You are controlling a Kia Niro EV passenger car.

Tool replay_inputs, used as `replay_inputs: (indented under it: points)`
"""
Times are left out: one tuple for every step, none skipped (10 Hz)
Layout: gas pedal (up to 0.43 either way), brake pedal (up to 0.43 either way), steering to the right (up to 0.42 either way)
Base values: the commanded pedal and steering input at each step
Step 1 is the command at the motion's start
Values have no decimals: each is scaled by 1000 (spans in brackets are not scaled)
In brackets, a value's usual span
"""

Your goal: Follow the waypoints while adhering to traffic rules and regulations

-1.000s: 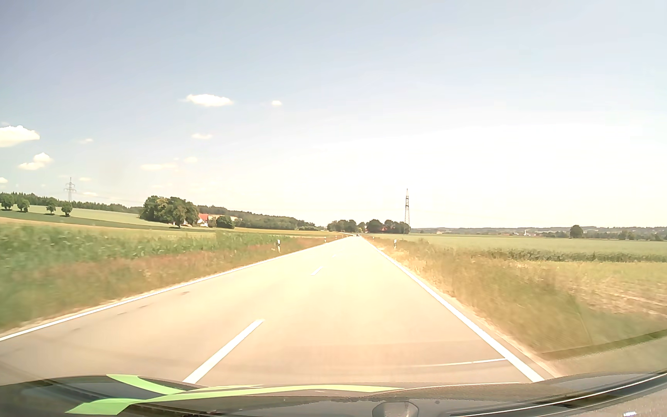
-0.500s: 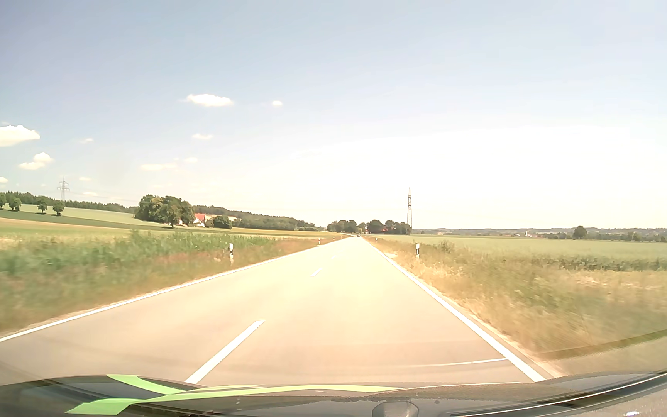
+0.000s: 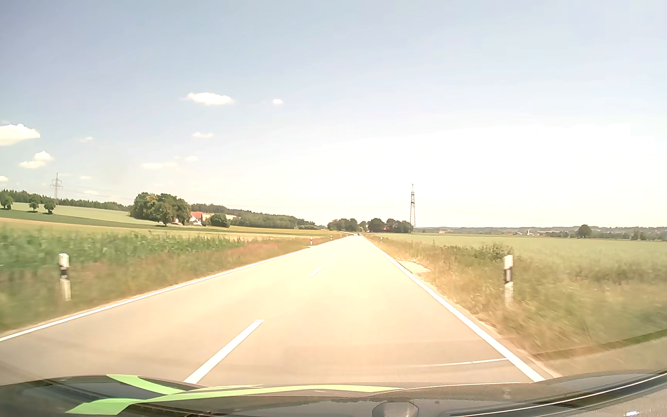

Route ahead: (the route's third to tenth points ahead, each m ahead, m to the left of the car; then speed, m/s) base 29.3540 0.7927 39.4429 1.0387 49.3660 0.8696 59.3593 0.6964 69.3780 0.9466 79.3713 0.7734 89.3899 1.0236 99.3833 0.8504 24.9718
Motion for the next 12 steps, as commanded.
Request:
replay_inputs:
  points:
    - [220,0,-1]
    - [228,0,-1]
    - [240,0,-1]
    - [260,0,-1]
    - [260,0,-1]
    - [260,0,-1]
    - [260,0,-1]
    - [260,0,-1]
    - [260,0,-1]
    - [260,0,-1]
    - [260,0,-1]
    - [260,0,0]
